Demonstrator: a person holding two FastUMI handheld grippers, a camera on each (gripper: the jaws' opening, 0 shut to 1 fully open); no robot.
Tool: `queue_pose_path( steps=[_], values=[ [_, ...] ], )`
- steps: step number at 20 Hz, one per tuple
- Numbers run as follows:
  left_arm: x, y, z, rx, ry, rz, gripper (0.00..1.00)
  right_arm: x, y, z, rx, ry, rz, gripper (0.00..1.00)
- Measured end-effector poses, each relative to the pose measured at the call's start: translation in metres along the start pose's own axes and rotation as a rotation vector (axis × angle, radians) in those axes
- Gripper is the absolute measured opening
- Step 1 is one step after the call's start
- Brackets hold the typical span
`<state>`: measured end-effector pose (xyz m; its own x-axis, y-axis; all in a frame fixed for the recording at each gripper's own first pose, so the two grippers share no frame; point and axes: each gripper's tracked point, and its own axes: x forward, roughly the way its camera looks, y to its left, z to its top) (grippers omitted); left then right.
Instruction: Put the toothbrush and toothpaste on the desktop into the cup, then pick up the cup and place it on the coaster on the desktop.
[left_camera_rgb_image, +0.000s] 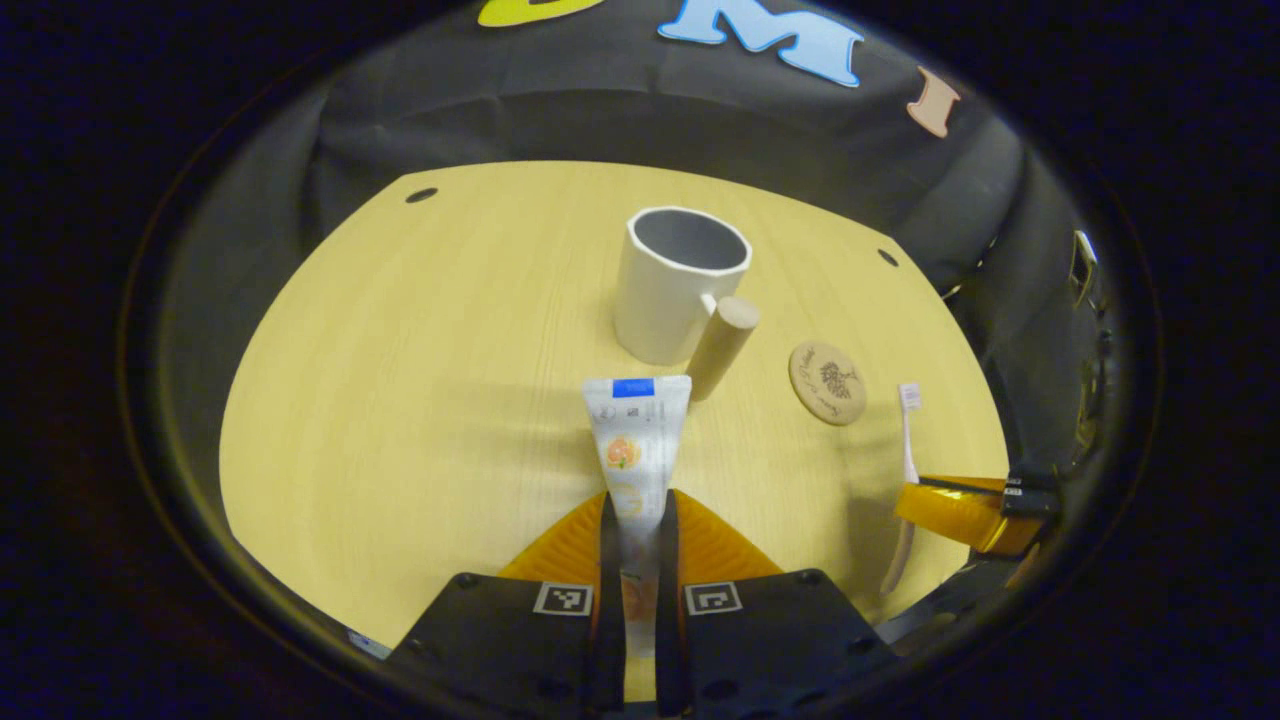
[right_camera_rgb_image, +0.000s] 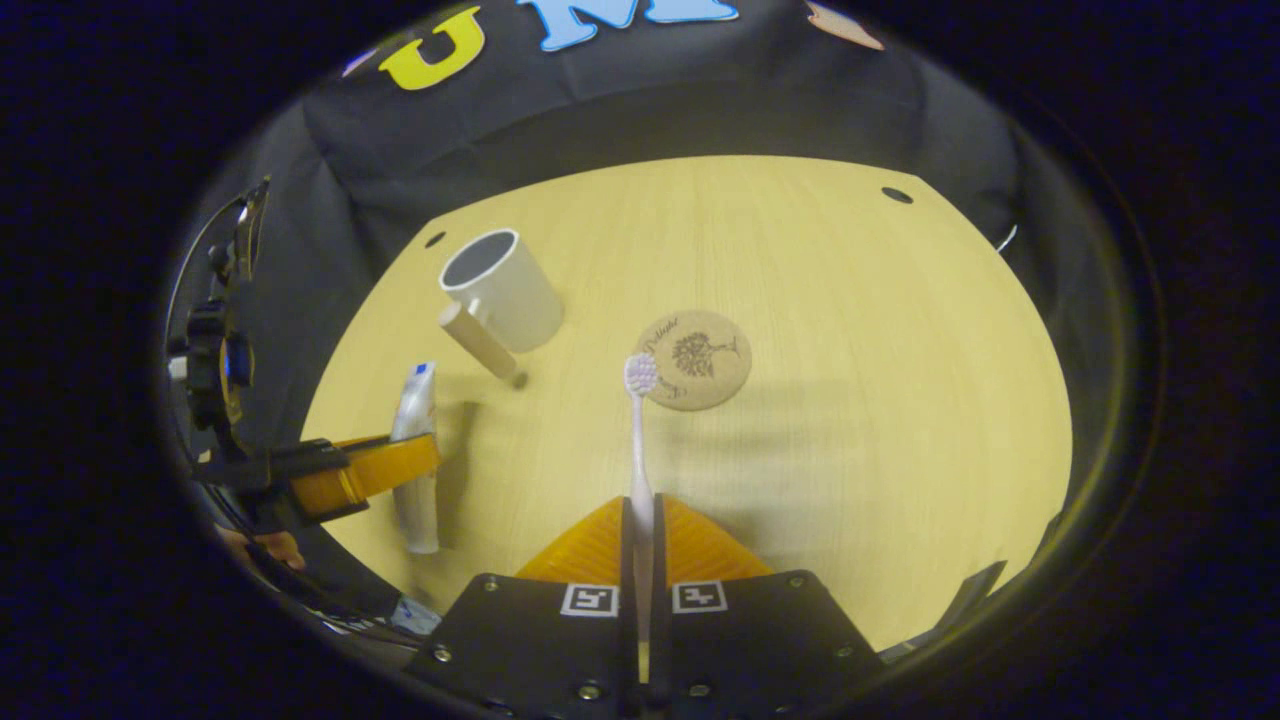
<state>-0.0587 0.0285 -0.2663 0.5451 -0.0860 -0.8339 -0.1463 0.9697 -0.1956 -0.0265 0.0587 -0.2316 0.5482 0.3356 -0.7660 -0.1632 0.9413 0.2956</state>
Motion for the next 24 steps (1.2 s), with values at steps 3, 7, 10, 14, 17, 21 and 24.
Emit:
queue_pose_path(
  steps=[3, 7, 10, 14, 17, 21, 24],
  values=[
    [-0.016, 0.012, 0.020, -0.036, -0.071, 0.008, 0.19, -0.012, 0.011, 0.024, 0.012, -0.072, 0.054, 0.05],
    [-0.030, 0.023, 0.056, -0.070, -0.176, 0.016, 0.18, -0.021, 0.015, 0.052, 0.005, -0.153, 0.091, 0.05],
    [-0.041, 0.025, 0.083, -0.075, -0.253, 0.020, 0.19, -0.030, 0.017, 0.071, -0.014, -0.211, 0.103, 0.05],
    [-0.057, 0.028, 0.124, -0.074, -0.354, 0.012, 0.19, -0.039, 0.026, 0.095, -0.047, -0.292, 0.115, 0.05],
    [-0.058, 0.024, 0.147, -0.063, -0.419, -0.005, 0.19, -0.045, 0.032, 0.106, -0.072, -0.342, 0.126, 0.05],
    [-0.063, 0.018, 0.177, -0.048, -0.510, -0.031, 0.18, -0.050, 0.042, 0.121, -0.088, -0.416, 0.140, 0.05],
    [-0.065, 0.012, 0.200, -0.056, -0.588, -0.063, 0.18, -0.052, 0.045, 0.127, -0.080, -0.435, 0.143, 0.05]
  ],
)
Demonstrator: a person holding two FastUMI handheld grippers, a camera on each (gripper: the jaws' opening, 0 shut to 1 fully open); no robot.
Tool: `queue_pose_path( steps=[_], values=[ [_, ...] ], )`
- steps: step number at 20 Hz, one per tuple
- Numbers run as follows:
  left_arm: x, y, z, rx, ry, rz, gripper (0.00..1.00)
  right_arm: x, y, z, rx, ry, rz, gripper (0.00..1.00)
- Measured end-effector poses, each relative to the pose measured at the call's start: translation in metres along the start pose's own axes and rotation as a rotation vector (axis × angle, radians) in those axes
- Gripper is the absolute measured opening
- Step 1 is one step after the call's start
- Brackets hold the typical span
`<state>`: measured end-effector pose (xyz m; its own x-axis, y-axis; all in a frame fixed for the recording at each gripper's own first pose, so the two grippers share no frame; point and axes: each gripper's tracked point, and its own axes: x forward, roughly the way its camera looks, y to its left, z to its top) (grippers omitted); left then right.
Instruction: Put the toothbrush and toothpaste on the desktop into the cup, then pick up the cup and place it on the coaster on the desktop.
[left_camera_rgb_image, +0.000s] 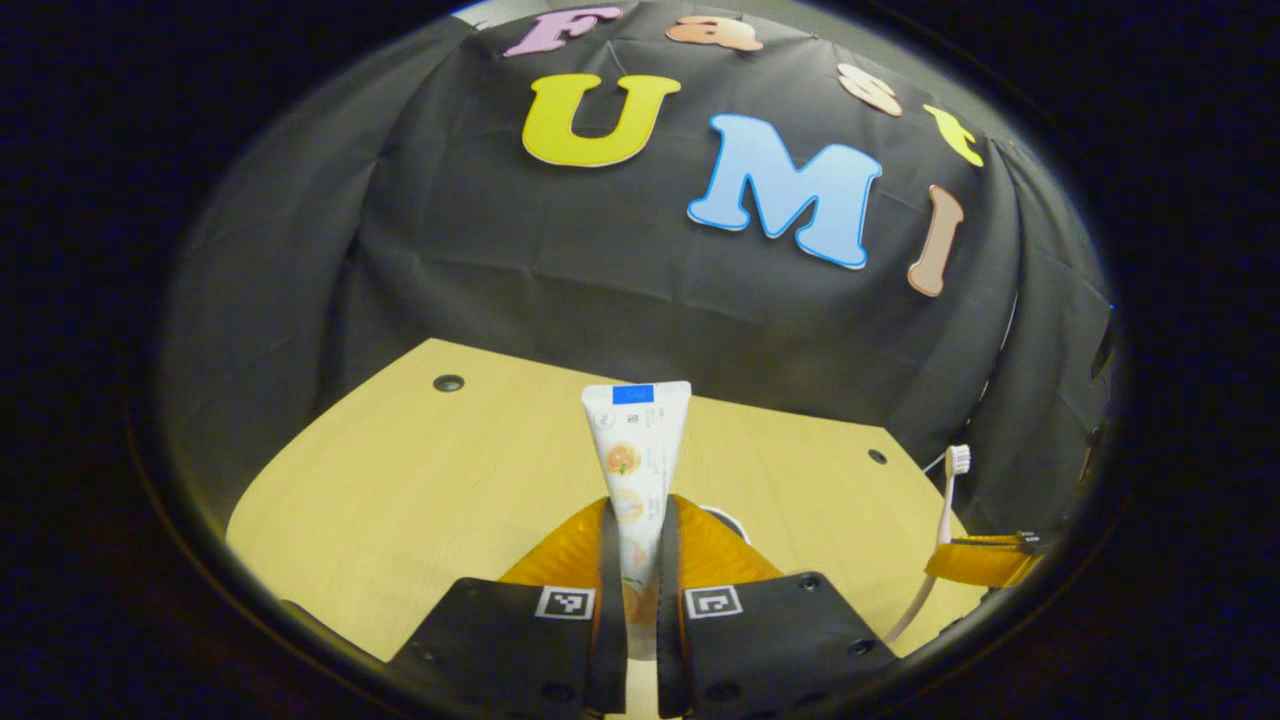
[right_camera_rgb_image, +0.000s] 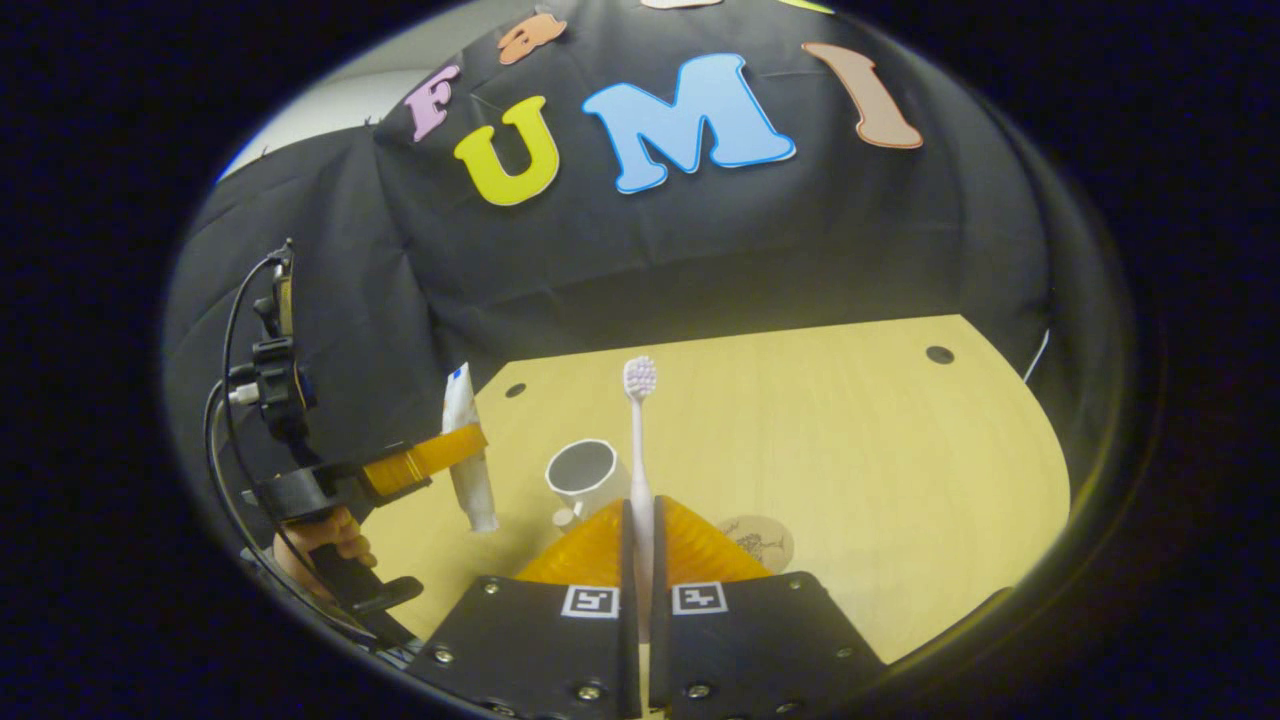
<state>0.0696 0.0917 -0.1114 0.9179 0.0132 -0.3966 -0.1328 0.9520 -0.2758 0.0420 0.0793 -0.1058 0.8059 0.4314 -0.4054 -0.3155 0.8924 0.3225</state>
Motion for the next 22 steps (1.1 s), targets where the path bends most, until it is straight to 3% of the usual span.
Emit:
queue_pose_path(
  steps=[11, 22],
  values=[
    [0.047, -0.028, 0.051, -0.026, -0.231, -0.100, 0.19, -0.006, -0.009, 0.005, 0.014, -0.040, -0.082, 0.05],
    [0.102, -0.060, 0.009, 0.103, -0.166, -0.190, 0.19, -0.013, -0.017, -0.013, 0.065, 0.000, -0.134, 0.05]
  ],
)
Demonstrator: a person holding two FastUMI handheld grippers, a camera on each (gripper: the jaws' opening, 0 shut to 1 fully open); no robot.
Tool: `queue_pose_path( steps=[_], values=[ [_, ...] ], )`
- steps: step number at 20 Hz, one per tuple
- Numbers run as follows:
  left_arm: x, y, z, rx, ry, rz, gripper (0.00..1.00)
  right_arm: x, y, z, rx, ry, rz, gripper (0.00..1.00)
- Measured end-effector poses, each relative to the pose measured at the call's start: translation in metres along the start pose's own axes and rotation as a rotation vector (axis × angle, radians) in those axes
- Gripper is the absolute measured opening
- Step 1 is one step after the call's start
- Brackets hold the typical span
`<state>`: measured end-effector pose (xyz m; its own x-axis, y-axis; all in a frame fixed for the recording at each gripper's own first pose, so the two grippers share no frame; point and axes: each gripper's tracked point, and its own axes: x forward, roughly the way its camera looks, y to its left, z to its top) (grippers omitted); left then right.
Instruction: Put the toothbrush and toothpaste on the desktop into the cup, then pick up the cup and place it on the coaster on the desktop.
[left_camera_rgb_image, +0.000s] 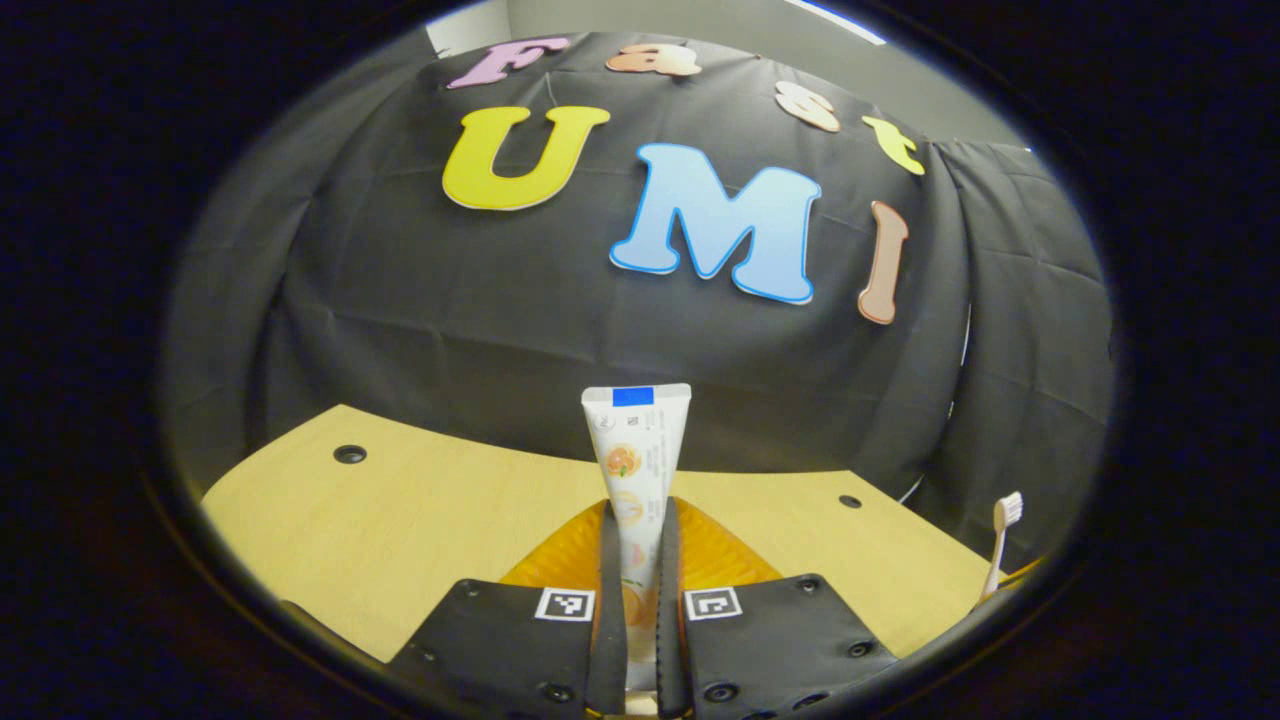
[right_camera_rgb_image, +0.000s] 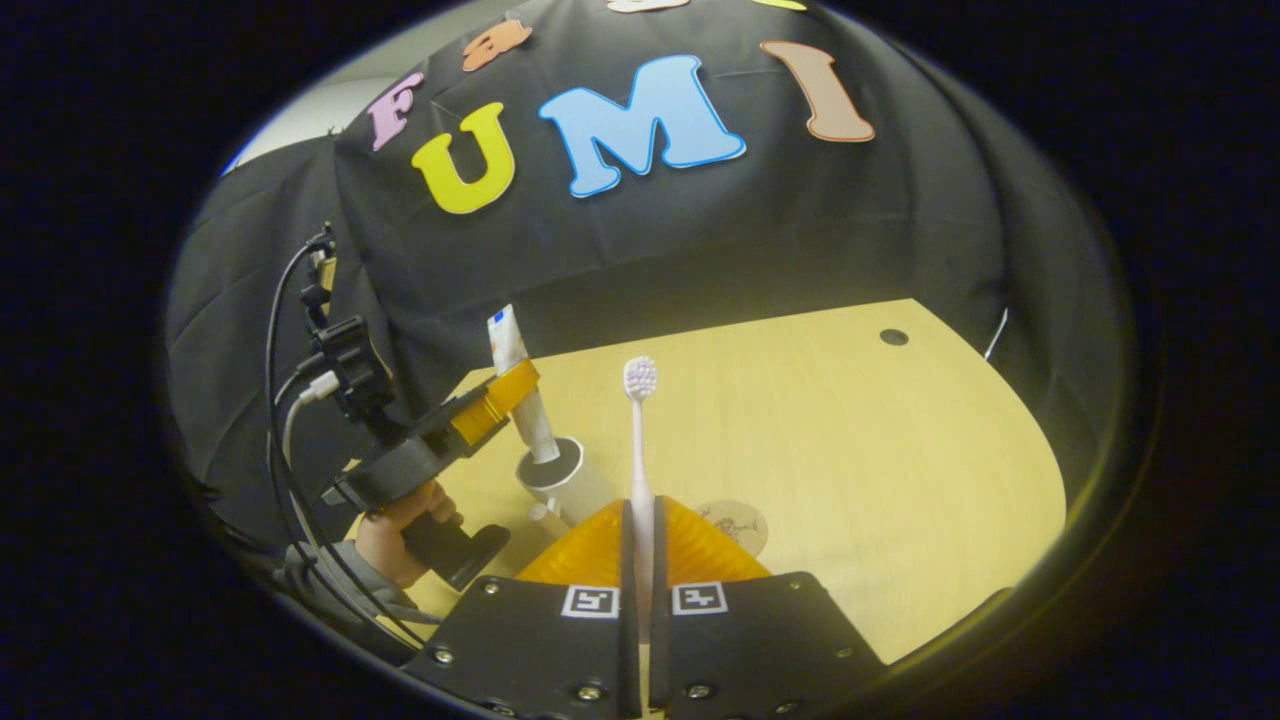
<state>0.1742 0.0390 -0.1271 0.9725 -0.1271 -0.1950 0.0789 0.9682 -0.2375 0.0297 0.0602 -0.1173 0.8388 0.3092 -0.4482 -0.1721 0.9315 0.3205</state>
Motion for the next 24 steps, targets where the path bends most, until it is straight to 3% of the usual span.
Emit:
queue_pose_path(
  steps=[5, 9, 14, 18, 20, 21, 22, 23, 24],
  values=[
    [0.004, -0.006, -0.028, 0.060, 0.064, -0.018, 0.19, 0.000, 0.003, 0.001, 0.012, -0.001, 0.001, 0.05],
    [0.000, -0.010, -0.045, 0.060, 0.130, -0.038, 0.27, 0.004, 0.004, 0.000, 0.012, 0.012, 0.005, 0.05],
    [-0.006, -0.001, -0.065, 0.063, 0.199, -0.020, 0.51, 0.012, 0.010, 0.010, 0.005, 0.008, 0.033, 0.05],
    [-0.015, -0.002, -0.062, 0.052, 0.194, -0.024, 0.55, 0.021, 0.018, 0.021, -0.014, -0.009, 0.056, 0.05],
    [-0.022, -0.004, -0.062, 0.042, 0.199, -0.033, 0.80, 0.026, 0.022, 0.030, -0.030, -0.025, 0.068, 0.05],
    [-0.026, -0.003, -0.061, 0.038, 0.198, -0.034, 0.81, 0.031, 0.024, 0.035, -0.037, -0.035, 0.076, 0.05],
    [-0.030, -0.002, -0.059, 0.035, 0.198, -0.032, 0.88, 0.036, 0.027, 0.041, -0.044, -0.047, 0.085, 0.05],
    [-0.035, -0.001, -0.058, 0.034, 0.200, -0.028, 0.82, 0.040, 0.030, 0.046, -0.048, -0.056, 0.095, 0.05],
    [-0.041, 0.000, -0.057, 0.032, 0.206, -0.029, 0.82, 0.046, 0.034, 0.052, -0.051, -0.071, 0.107, 0.05]
  ],
)
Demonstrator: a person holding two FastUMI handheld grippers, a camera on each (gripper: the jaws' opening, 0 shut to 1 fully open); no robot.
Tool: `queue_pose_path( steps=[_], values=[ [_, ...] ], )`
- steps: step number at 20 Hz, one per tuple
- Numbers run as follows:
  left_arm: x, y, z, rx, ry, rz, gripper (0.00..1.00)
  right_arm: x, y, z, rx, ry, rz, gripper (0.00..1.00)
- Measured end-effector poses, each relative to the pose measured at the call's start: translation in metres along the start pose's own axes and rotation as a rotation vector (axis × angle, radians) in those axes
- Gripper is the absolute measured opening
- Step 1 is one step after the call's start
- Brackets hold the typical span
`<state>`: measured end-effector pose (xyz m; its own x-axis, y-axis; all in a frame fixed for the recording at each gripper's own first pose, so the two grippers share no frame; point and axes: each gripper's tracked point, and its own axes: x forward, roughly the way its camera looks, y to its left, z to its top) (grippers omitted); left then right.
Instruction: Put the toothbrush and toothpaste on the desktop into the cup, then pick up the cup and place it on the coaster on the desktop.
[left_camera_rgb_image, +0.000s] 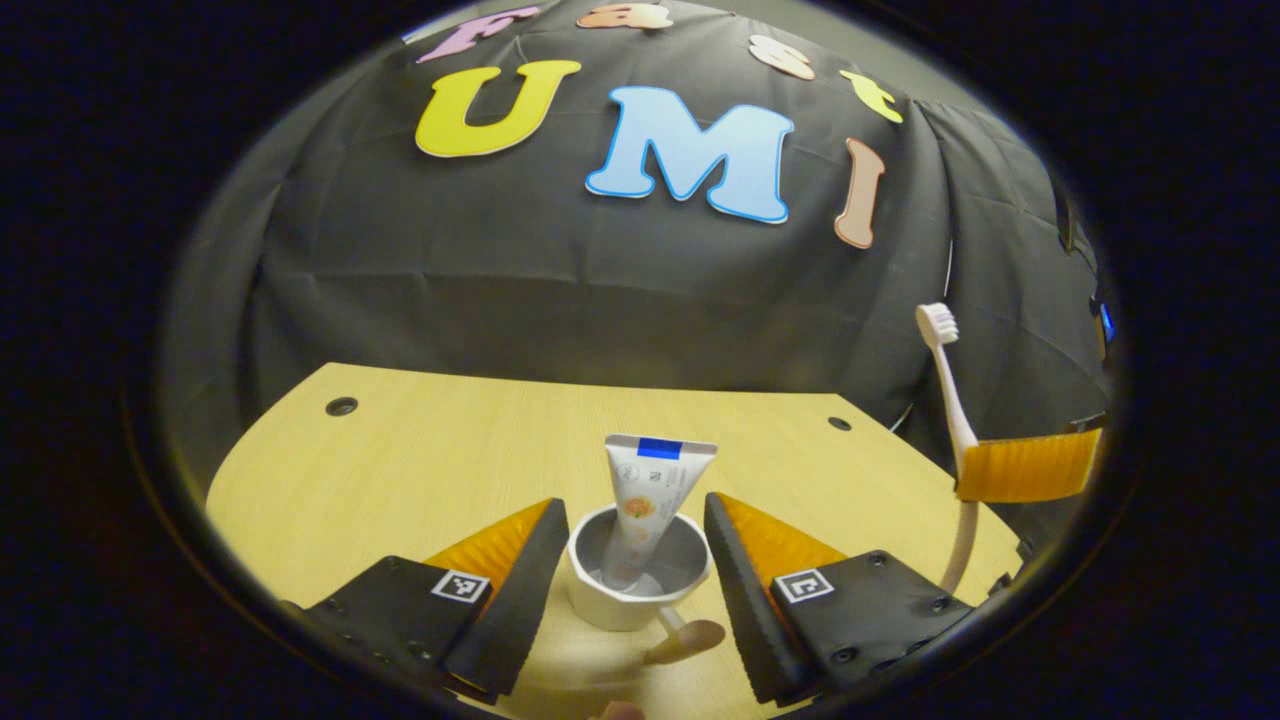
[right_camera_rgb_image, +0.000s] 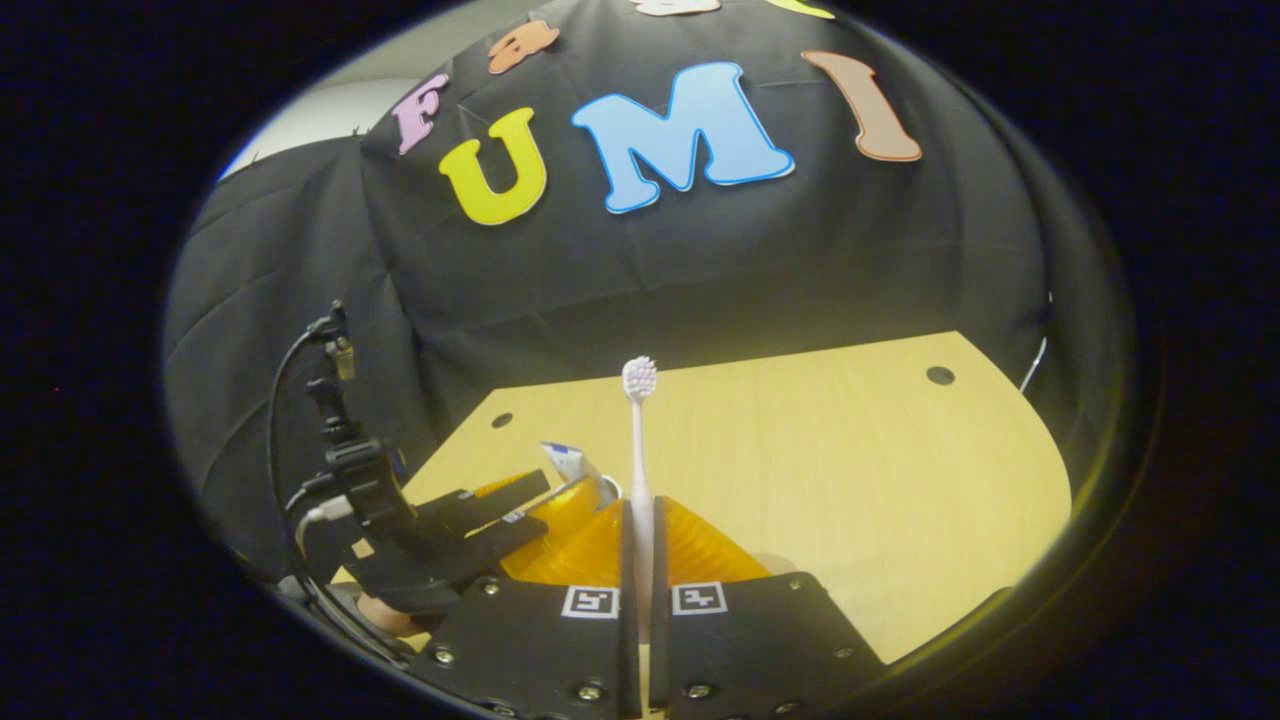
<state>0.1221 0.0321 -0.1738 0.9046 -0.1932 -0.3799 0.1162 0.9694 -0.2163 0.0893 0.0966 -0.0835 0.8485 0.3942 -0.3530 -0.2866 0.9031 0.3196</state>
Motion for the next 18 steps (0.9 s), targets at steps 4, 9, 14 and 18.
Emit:
queue_pose_path(
  steps=[4, 9, 14, 18],
  values=[
    [-0.028, 0.007, -0.005, -0.009, 0.025, 0.002, 0.83, 0.025, 0.019, 0.023, -0.018, -0.068, 0.063, 0.05],
    [-0.054, 0.015, -0.015, -0.022, 0.056, -0.011, 0.82, 0.058, 0.056, 0.043, -0.042, -0.157, 0.173, 0.05],
    [-0.071, 0.025, -0.036, -0.067, 0.114, -0.018, 0.89, 0.091, 0.079, 0.046, -0.067, -0.205, 0.219, 0.05],
    [-0.079, 0.032, -0.049, -0.091, 0.146, -0.011, 0.89, 0.111, 0.079, 0.038, -0.144, -0.233, 0.184, 0.05]
  ],
)
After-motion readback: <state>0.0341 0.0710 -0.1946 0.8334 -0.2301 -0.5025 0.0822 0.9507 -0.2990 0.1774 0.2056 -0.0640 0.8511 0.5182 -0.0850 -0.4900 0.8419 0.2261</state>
